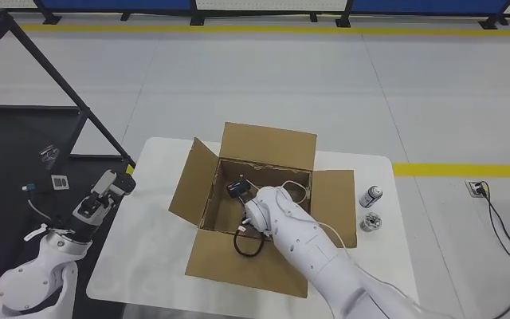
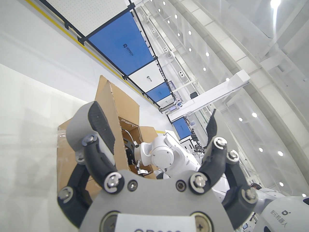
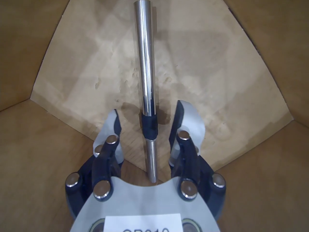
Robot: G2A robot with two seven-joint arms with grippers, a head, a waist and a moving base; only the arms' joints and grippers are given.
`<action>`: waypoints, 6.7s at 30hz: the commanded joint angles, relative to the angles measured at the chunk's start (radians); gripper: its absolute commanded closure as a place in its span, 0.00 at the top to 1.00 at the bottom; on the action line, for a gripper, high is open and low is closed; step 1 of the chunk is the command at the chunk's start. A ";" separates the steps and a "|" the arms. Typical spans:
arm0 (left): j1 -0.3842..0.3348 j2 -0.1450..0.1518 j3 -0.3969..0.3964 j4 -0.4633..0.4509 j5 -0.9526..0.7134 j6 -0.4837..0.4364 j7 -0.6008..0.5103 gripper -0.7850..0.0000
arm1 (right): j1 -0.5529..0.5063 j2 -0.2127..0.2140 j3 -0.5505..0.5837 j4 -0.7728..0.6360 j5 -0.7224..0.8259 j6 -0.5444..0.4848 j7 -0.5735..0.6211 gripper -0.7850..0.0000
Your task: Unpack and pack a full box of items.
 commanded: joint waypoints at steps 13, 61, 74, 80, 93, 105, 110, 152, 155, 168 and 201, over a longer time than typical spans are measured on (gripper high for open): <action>-0.003 0.005 0.008 0.004 -0.005 0.002 0.010 1.00 | 0.037 -0.043 -0.004 0.146 0.014 -0.007 -0.056 0.44; 0.040 0.011 0.080 -0.102 0.063 -0.015 0.085 1.00 | -0.337 0.191 0.349 -0.870 -0.170 -0.216 0.272 0.00; 0.048 0.010 0.110 -0.133 0.095 -0.013 0.104 1.00 | -0.702 0.257 0.564 -1.522 -0.367 -0.165 0.060 0.00; 0.051 0.010 0.120 -0.140 0.100 -0.014 0.109 1.00 | -0.813 0.274 0.694 -1.736 -0.414 -0.112 0.093 0.00; 0.024 0.008 0.164 -0.141 0.117 -0.004 0.110 1.00 | -0.947 0.304 1.079 -1.700 -0.306 -0.049 0.251 0.00; 0.020 0.009 0.177 -0.154 0.139 0.009 0.119 1.00 | -0.840 0.337 1.180 -1.242 -0.310 -0.039 0.265 0.00; 0.030 0.009 0.177 -0.170 0.150 0.013 0.126 1.00 | -0.811 0.350 1.195 -1.151 -0.286 -0.079 0.235 0.00; 0.084 0.009 0.164 -0.223 0.181 0.021 0.167 1.00 | -0.826 0.422 1.201 -1.316 -0.021 -0.078 0.166 0.86; 0.088 0.009 0.160 -0.223 0.178 0.016 0.171 1.00 | -0.832 0.424 1.168 -1.371 0.037 -0.106 0.183 1.00; 0.125 0.010 0.117 -0.234 0.164 0.002 0.191 1.00 | -0.724 0.441 1.002 -1.248 0.315 -0.251 0.293 1.00; 0.186 0.009 0.059 -0.257 0.146 -0.026 0.212 1.00 | -0.494 0.474 0.736 -1.075 0.230 -0.131 0.220 1.00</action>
